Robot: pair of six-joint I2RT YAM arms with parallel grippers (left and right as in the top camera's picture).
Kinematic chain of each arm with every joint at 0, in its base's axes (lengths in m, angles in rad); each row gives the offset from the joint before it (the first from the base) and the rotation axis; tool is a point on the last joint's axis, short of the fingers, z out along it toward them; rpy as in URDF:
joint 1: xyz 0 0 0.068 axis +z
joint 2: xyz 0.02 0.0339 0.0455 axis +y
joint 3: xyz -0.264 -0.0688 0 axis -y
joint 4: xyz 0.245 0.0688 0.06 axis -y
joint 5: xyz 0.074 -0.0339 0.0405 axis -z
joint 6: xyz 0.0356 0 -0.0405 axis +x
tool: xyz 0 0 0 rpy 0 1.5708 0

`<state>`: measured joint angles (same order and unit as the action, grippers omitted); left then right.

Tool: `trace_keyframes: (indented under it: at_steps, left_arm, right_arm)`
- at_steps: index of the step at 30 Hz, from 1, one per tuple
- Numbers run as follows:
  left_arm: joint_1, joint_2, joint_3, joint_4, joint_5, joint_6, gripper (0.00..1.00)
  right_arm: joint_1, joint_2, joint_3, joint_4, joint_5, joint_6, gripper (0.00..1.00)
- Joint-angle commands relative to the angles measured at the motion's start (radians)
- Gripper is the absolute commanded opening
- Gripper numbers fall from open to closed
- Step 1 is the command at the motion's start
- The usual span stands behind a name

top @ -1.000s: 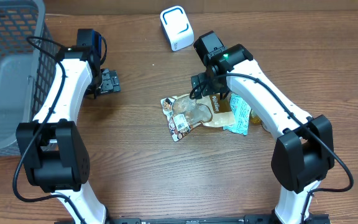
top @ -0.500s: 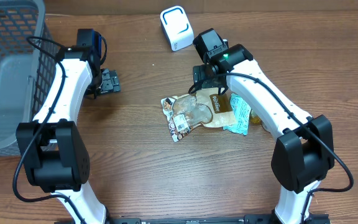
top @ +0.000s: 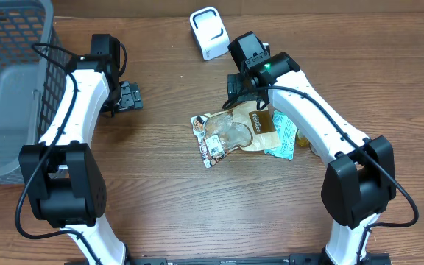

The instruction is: Scan the item barcode

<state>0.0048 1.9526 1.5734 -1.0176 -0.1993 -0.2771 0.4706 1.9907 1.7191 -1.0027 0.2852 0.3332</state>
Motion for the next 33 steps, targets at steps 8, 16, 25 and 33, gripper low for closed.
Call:
trace_keyframes:
  at_steps: [8,16,25,33]
  left_arm:
    - [0.001,-0.004,0.017,0.001,-0.01,0.012,1.0]
    - [0.002,-0.003,0.017,0.001,-0.01,0.012,0.99]
    - [0.003,-0.001,0.017,0.001,-0.011,0.012,0.99]
    - [0.0,-0.105,0.017,0.001,-0.01,0.012,0.99]
  right_arm:
    - [-0.007,0.003,-0.002,0.007,0.009,0.008,1.0]
    - [-0.007,0.003,-0.002,0.007,0.009,0.008,1.0]
    - [-0.007,0.003,-0.002,0.007,0.009,0.008,1.0]
    - [-0.007,0.003,-0.002,0.007,0.009,0.008,1.0]
